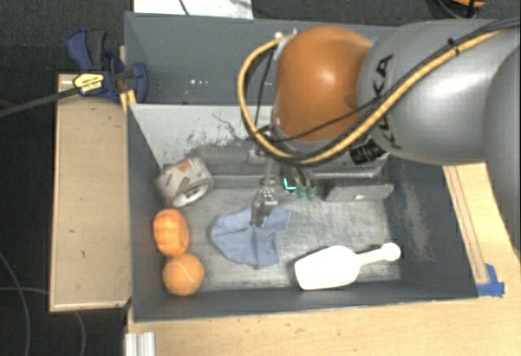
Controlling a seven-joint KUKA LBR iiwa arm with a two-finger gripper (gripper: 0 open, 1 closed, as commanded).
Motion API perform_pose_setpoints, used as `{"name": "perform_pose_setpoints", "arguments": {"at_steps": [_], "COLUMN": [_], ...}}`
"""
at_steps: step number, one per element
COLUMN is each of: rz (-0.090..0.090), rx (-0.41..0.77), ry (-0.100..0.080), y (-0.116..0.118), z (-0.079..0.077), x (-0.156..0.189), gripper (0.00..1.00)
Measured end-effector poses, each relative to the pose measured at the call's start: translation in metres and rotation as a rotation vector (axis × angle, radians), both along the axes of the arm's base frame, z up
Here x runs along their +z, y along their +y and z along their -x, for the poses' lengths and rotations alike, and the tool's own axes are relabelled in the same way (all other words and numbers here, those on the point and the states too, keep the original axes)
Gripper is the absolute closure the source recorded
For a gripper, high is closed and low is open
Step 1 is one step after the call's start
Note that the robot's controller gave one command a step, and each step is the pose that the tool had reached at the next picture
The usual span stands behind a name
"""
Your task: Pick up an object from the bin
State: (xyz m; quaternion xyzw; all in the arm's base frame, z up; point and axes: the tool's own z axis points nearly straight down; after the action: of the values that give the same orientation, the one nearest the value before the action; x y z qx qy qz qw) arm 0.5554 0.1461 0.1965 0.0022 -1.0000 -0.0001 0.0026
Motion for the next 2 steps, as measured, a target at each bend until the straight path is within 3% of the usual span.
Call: {"name": "perform_pose_setpoints", "arguments": {"at_steps": [1, 2], "rz": [-0.001, -0.001], "rx": [-0.004, 0.087], "ry": [-0.008, -0.012], "y": [-0.001, -0.02], "z": [-0.002, 0.002], "x": [0.004, -0.08], "gripper": [0.0, 0.0]}}
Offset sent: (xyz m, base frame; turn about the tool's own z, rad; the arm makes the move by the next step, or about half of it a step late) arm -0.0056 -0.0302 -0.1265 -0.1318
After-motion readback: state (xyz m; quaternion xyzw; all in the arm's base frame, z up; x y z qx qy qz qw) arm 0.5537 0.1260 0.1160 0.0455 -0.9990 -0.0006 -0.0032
